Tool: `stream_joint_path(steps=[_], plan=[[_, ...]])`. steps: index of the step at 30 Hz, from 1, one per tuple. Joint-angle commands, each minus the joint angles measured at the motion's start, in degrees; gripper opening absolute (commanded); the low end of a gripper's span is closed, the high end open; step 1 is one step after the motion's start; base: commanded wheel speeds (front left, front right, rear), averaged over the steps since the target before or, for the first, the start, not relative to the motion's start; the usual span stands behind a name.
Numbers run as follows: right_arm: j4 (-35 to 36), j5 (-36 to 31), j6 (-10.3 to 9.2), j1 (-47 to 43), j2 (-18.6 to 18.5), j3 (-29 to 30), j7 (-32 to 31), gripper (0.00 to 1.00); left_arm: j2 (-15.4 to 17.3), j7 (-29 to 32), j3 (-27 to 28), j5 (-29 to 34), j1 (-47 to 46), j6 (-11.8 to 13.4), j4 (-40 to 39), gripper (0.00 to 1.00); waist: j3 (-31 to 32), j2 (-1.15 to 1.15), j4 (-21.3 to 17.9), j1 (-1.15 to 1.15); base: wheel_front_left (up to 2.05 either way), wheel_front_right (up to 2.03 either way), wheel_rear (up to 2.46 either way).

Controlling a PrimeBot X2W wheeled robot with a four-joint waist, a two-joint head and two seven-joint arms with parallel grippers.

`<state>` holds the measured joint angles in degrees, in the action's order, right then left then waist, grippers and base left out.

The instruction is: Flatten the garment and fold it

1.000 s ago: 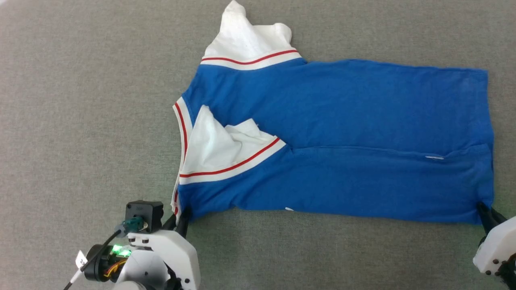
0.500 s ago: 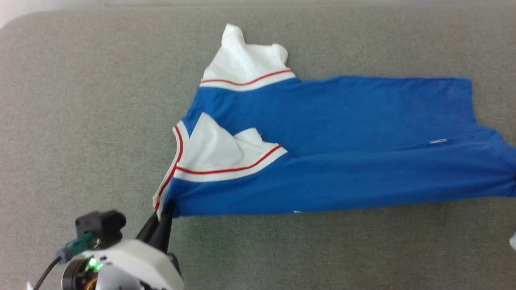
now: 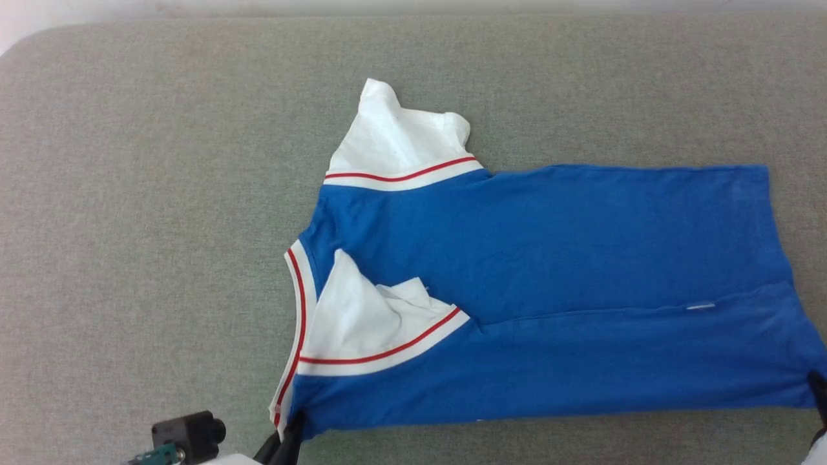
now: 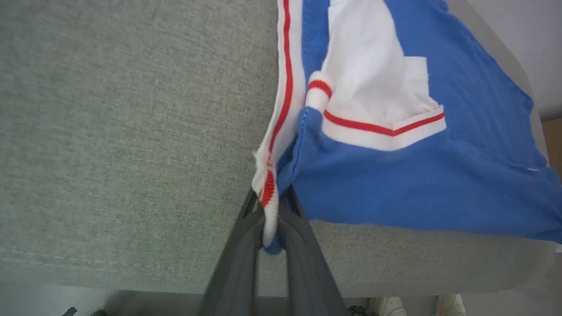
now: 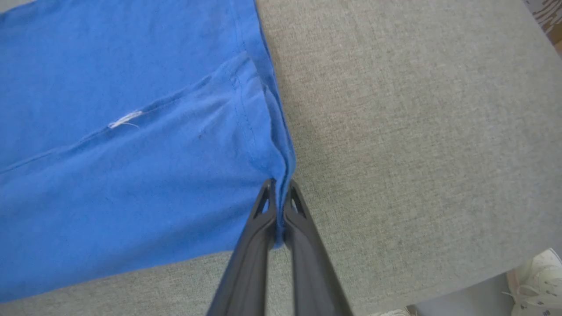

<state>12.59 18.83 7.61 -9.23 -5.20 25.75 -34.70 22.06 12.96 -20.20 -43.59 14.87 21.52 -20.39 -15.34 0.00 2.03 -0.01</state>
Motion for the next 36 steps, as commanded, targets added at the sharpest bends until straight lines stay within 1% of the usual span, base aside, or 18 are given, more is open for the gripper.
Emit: stream_joint_path(steps=[1, 2, 3, 4, 5, 9, 12, 14, 16, 19, 21, 23, 25, 27, 32, 33, 35, 36], plan=[[-0.8, -0.8, -0.12, -0.2, 0.2, -0.1, 0.7, 0.0, -0.7, -0.9, 0.3, -0.7, -0.6, -0.7, 1.7, 0.09, 0.1, 0.0, 0.0, 0.01, 0.0, 0.0, 0.0], [-1.5, -1.1, -0.12, -0.1, 0.4, -0.4, 1.1, 0.0, -1.1, -1.3, 0.3, -0.9, -1.3, -1.3, 3.2, 0.13, 0.2, 0.0, -0.1, 0.01, 0.0, 0.0, 0.0], [-2.2, -1.4, -0.12, 0.2, 0.5, -0.8, 1.5, 0.0, -1.8, -2.0, 0.4, -1.4, -2.0, -1.9, 4.6, 0.35, 0.3, 0.0, -0.1, 0.01, 0.0, 0.0, 0.0], [-2.8, -1.6, -0.12, 0.6, 0.7, -1.1, 1.8, 0.22, -2.6, -2.7, 0.8, -2.0, -2.7, -2.3, 6.0, 0.81, 0.4, 0.0, -0.2, 0.01, 0.0, 0.0, 0.0], [-3.4, -1.7, -0.12, 1.0, 0.8, -1.5, 2.3, 1.0, -3.1, -3.4, 1.2, -2.3, -3.3, -2.6, 7.4, 1.0, 0.6, 0.0, -0.3, 0.01, 0.0, 0.0, 0.0], [-3.9, -1.6, -0.12, 2.4, 0.8, -2.5, 4.2, 1.0, -3.7, -5.9, 2.5, -1.9, -5.0, -2.8, 10.4, 1.0, 1.0, 0.0, -0.8, 0.01, 0.0, 0.0, 0.0], [-2.0, -1.6, -0.12, 3.0, -0.1, -2.6, 5.3, 1.0, -2.7, -7.4, 4.0, -0.8, -5.7, -2.3, 8.5, 1.0, 0.6, 0.0, -1.3, 0.01, 0.0, 0.0, 0.0], [0.3, -1.4, -0.12, 3.7, -0.5, -2.5, 6.4, 1.0, -1.2, -8.1, 5.2, 0.7, -6.7, -1.7, 5.5, 1.0, -0.2, 0.0, -1.6, 0.01, 0.0, 0.0, 0.0], [2.6, -2.0, -0.12, 5.1, -1.3, -2.6, 8.5, 1.0, 0.8, -9.0, 7.0, 3.5, -9.1, -0.1, 2.1, 1.0, -1.4, 0.0, -1.8, 0.01, 0.0, 0.0, 0.0], [4.9, -3.1, -0.12, 7.9, -2.2, -3.4, 12.4, 1.0, 4.3, -8.8, 7.9, 9.5, -16.2, 1.8, -2.3, 1.0, -3.9, 0.0, -2.1, 0.01, 0.0, 0.0, 0.0], [5.8, -3.7, -0.12, 9.9, -2.4, -4.6, 14.7, 1.0, 7.7, -6.7, 6.6, 14.4, -22.5, 1.5, -3.3, 1.0, -5.7, 0.0, -2.5, 0.01, 0.0, 0.0, 0.0], [6.6, -4.3, -0.12, 11.5, -2.4, -5.9, 16.3, 1.0, 9.4, -3.6, 4.9, 17.1, -30.1, 0.1, -3.2, 1.0, -7.5, 0.0, -2.9, 0.01, 0.0, 0.0, 0.0], [7.1, -4.8, -0.12, 13.0, -2.3, -7.2, 17.3, 1.0, 11.3, 0.6, 2.4, 19.5, -38.6, -2.5, -1.4, 1.0, -9.5, 0.0, -3.3, 0.01, 0.0, 0.0, 0.0], [7.4, -4.9, -0.12, 14.3, -2.5, -8.5, 17.8, 1.0, 11.9, 4.7, 0.1, 20.5, -47.0, -5.7, 1.5, 1.0, -11.4, 0.0, -3.9, 0.01, 0.0, 0.0, 0.0], [7.1, -5.1, -0.12, 16.7, -3.9, -10.0, 18.5, 1.0, 10.0, 14.8, -5.5, 18.9, -63.5, -13.9, 11.8, 1.0, -15.9, 0.0, -5.4, 0.01, 0.0, 0.0, 0.0], [7.1, -5.1, -0.12, 16.7, -3.9, -10.0, 18.5, 1.0, 10.0, 14.8, -5.5, 18.9, -63.5, -13.9, 11.8, 1.0, -15.9, 0.0, -5.4, 0.01, 0.0, 0.0, 0.0], [6.9, -4.8, -0.12, 17.5, -4.1, -10.4, 18.7, 1.0, 9.1, 19.0, -7.5, 17.5, -67.7, -16.8, 16.1, 1.0, -17.7, 0.0, -6.1, 0.01, 0.0, 0.0, 0.0], [6.8, -4.7, -0.12, 17.8, -4.3, -10.7, 18.7, 1.0, 8.6, 20.6, -7.8, 16.9, -69.4, -17.4, 17.8, 1.0, -18.5, 0.0, -6.4, 0.01, 0.0, 0.0, 0.0]])
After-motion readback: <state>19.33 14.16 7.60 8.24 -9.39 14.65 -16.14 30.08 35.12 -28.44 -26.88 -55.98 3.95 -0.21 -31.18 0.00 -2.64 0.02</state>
